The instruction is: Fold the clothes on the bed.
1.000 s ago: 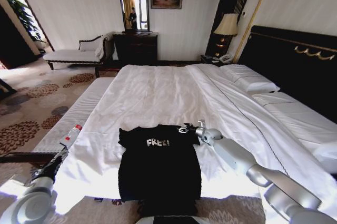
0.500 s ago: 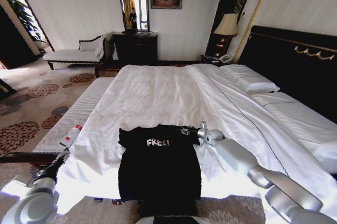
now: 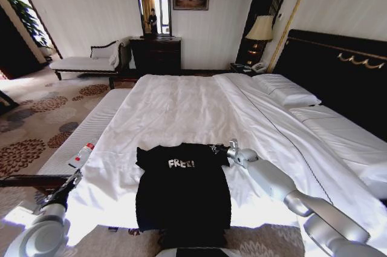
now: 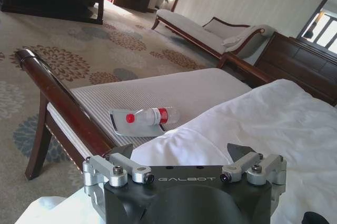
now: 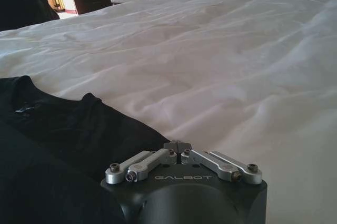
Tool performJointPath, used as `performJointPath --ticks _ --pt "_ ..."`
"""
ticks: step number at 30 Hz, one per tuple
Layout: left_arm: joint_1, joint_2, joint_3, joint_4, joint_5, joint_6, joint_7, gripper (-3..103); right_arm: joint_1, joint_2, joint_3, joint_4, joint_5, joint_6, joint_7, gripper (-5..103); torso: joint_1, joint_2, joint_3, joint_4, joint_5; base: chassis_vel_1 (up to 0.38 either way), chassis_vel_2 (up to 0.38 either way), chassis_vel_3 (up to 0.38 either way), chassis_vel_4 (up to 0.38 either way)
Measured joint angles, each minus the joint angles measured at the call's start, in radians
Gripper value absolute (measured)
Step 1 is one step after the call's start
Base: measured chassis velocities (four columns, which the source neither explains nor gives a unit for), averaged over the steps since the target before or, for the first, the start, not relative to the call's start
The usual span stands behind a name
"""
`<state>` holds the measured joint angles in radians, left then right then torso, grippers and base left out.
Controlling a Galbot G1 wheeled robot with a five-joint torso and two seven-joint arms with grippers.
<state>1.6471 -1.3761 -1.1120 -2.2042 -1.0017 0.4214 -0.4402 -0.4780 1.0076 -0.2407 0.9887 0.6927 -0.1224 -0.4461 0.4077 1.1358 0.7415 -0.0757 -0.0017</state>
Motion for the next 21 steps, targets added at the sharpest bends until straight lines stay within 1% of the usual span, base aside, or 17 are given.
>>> performJointPath --ticks 8,15,21 --pt "0.01 -0.003 -0.008 -0.003 -0.001 -0.003 0.0 100 0.006 -0.002 0.006 0.004 -0.003 0.004 -0.004 0 0.0 0.0 0.0 0.0 0.0 0.0 0.0 0.0 0.0" --pt "0.013 -0.008 -0.011 -0.009 -0.002 -0.004 0.0 100 0.029 0.013 0.014 -0.017 0.002 0.018 0.041 0 0.0 0.0 0.0 0.0001 -0.0001 0.0 0.0 0.0 0.0" --pt "0.013 -0.011 -0.01 -0.013 -0.003 -0.004 0.001 100 0.033 0.022 0.017 -0.034 0.005 0.027 0.055 0 0.0 0.0 0.0 0.0 0.0 0.0 0.0 0.0 0.0"
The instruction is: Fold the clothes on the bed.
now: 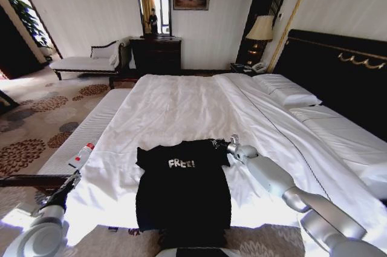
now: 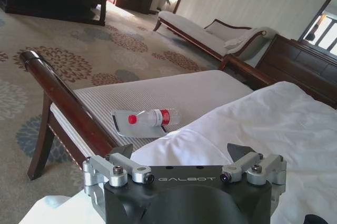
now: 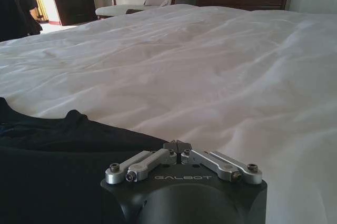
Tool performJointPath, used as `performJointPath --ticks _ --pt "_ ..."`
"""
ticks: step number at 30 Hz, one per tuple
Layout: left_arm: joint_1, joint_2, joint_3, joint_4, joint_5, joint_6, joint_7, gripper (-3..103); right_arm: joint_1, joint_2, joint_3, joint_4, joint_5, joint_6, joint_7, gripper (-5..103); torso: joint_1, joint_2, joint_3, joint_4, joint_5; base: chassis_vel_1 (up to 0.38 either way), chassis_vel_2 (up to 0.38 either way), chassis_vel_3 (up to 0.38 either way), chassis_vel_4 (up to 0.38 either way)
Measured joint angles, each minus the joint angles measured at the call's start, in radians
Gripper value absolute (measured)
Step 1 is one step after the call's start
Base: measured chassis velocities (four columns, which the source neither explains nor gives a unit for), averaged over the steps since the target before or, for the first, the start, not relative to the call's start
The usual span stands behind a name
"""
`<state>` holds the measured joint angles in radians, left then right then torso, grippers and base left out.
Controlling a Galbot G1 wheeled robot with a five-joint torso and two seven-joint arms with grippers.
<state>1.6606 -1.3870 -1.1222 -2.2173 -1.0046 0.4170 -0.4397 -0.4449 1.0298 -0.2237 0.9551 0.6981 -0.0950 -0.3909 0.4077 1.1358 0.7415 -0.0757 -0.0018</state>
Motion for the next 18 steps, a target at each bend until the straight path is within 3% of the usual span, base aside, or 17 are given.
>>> performJointPath --ticks 18 --pt "-0.005 0.003 0.002 0.0 -0.001 0.0 -0.001 100 0.023 0.034 0.028 -0.062 0.006 0.005 0.033 0 0.0 0.0 0.0 -0.0001 0.0001 0.0 0.0 0.0 0.0"
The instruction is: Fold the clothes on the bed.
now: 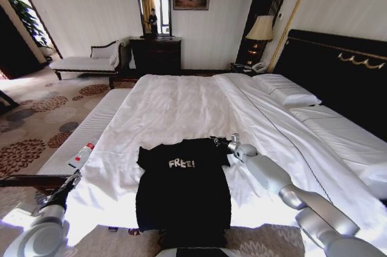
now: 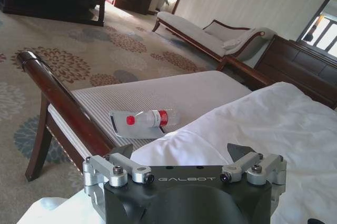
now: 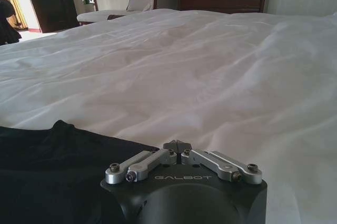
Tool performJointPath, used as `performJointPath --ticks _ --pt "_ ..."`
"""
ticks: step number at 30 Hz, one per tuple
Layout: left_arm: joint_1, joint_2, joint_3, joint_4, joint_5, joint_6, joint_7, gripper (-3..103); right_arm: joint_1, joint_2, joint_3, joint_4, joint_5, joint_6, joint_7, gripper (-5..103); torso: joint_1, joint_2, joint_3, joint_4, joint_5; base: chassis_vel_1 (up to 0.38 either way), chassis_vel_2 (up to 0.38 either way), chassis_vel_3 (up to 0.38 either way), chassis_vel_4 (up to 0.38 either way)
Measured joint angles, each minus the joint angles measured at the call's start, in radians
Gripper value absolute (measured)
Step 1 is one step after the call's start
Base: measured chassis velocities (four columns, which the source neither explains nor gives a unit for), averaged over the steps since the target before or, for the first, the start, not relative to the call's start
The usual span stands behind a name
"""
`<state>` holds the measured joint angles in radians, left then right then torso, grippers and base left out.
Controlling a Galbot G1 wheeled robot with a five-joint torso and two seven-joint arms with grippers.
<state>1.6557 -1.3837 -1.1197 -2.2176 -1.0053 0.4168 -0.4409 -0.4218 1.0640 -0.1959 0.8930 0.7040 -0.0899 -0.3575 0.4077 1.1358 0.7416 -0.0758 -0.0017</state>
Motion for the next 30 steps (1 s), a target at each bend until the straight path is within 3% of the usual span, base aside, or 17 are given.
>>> performJointPath --ticks 9,15,16,19,22,25,26,28,30 --pt "0.001 0.009 -0.007 0.006 -0.008 0.0 0.0 100 -0.01 0.002 0.007 0.008 0.007 0.005 0.036 -3 0.0 0.0 0.0 0.0002 0.0 0.0 0.0 0.0 0.0" --pt "-0.003 0.016 -0.002 0.014 -0.014 -0.001 0.0 100 -0.07 -0.031 0.096 0.111 0.044 0.024 0.098 22 0.0 0.0 0.0 0.0002 0.0002 0.0 0.0 0.0 0.0" --pt "-0.006 0.017 0.001 0.015 -0.014 -0.001 0.0 100 -0.084 -0.042 0.117 0.142 0.061 0.023 0.115 22 0.0 0.0 0.0 0.0004 0.0 0.0 0.0 0.0 0.0" --pt "-0.02 0.021 0.017 0.018 -0.016 -0.001 0.001 100 -0.165 -0.095 0.191 0.33 0.186 0.006 0.202 38 0.0 0.0 0.0 -0.0001 0.0001 0.0 0.0 0.0 0.0" --pt "-0.031 0.023 0.028 0.02 -0.017 0.0 0.001 100 -0.216 -0.12 0.232 0.429 0.233 0.005 0.242 44 0.0 0.0 0.0 0.0004 -0.0004 0.0 0.0 0.0 0.0" --pt "-0.054 0.035 0.061 0.025 -0.01 0.002 0.009 100 -0.39 -0.141 0.373 0.587 0.246 0.068 0.303 61 0.0 0.0 0.0 0.0002 0.0006 0.0 0.0 0.0 0.0" --pt "-0.054 0.035 0.061 0.025 -0.01 0.002 0.009 100 -0.39 -0.141 0.373 0.587 0.246 0.068 0.303 61 0.0 0.0 0.0 0.0002 0.0006 0.0 0.0 0.0 0.0" --pt "-0.081 0.05 0.1 0.034 0.002 0.002 0.02 100 -0.494 -0.13 0.49 0.656 0.197 0.164 0.361 72 0.0 0.0 0.0 -0.0003 -0.0001 0.0 0.0 0.0 0.0" --pt "-0.094 0.057 0.119 0.037 0.006 0.002 0.025 100 -0.529 -0.122 0.529 0.681 0.175 0.19 0.385 72 0.0 0.0 0.0 -0.0003 -0.0002 0.0 0.0 0.0 0.0"
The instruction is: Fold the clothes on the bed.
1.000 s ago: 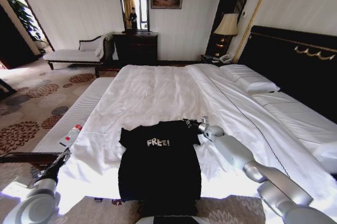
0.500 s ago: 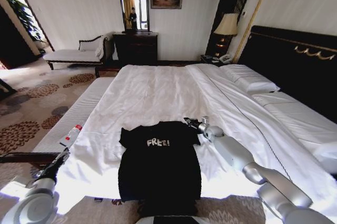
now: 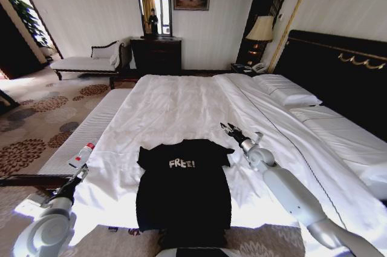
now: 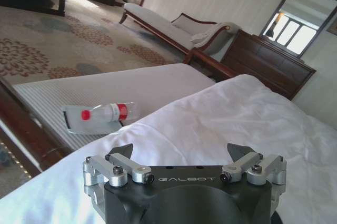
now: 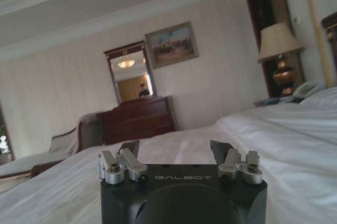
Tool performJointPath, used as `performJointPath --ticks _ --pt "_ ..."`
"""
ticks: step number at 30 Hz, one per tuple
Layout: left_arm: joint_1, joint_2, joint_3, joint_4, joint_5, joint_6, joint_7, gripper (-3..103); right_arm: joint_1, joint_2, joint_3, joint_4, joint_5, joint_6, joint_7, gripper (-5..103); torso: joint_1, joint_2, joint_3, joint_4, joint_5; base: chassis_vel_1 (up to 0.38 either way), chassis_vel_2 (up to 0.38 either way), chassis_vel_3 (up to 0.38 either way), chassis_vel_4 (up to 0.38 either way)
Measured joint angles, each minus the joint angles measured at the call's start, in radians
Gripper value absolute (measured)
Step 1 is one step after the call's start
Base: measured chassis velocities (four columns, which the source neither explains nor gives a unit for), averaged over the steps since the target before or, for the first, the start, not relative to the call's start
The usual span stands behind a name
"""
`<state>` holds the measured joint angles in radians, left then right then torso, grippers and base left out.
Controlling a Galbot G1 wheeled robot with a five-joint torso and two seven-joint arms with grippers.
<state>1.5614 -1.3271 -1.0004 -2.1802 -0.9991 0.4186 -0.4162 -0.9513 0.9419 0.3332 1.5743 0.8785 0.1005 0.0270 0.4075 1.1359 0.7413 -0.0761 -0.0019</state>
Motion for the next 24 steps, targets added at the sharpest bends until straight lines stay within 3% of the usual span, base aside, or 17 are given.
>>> performJointPath --ticks 2,4,5,7,8,10,13,17,24 --pt "-0.055 0.024 0.078 0.026 0.031 0.006 0.006 100 -0.104 0.024 0.116 0.078 -0.069 0.074 0.062 83 0.0 0.0 0.0 0.0005 0.0003 0.0 0.0 0.0 0.0" --pt "-0.1 0.041 0.144 0.069 0.105 0.011 0.02 100 -0.191 0.049 0.197 0.137 -0.129 0.103 0.097 93 0.0 0.0 0.0 0.0 0.0001 0.0 0.0 0.0 0.0" --pt "-0.1 0.041 0.144 0.069 0.105 0.011 0.02 100 -0.191 0.049 0.197 0.137 -0.129 0.103 0.097 93 0.0 0.0 0.0 0.0 0.0001 0.0 0.0 0.0 0.0" --pt "-0.136 0.053 0.207 0.121 0.182 0.0 0.086 100 -0.29 0.089 0.298 0.202 -0.177 0.125 0.123 99 0.0 0.0 0.0 0.0005 -0.0002 0.0 0.0 0.0 0.0" --pt "-0.145 0.054 0.226 0.135 0.179 -0.005 0.112 100 -0.321 0.107 0.329 0.221 -0.188 0.13 0.127 99 0.0 0.0 0.0 0.0005 -0.0003 0.0 0.0 0.0 0.0" --pt "-0.157 0.054 0.245 0.156 0.158 -0.008 0.145 100 -0.36 0.131 0.37 0.24 -0.197 0.133 0.131 100 0.0 0.0 0.0 0.0007 0.0006 0.0 0.0 0.0 0.0" --pt "-0.199 0.057 0.292 0.249 0.009 -0.008 0.219 100 -0.474 0.227 0.507 0.292 -0.209 0.137 0.138 100 0.0 0.0 0.0 -0.0004 0.0 0.0 0.0 0.0 0.0" --pt "-0.21 0.064 0.329 0.328 -0.045 -0.007 0.247 100 -0.547 0.299 0.579 0.318 -0.24 0.149 0.138 100 0.0 0.0 0.0 0.0007 -0.0001 0.0 0.0 0.0 0.0" --pt "-0.216 0.043 0.398 0.387 -0.083 -0.006 0.259 100 -0.609 0.373 0.644 0.357 -0.258 0.155 0.158 100 0.0 0.0 0.0 0.0004 -0.0001 0.0 0.0 0.0 0.0"
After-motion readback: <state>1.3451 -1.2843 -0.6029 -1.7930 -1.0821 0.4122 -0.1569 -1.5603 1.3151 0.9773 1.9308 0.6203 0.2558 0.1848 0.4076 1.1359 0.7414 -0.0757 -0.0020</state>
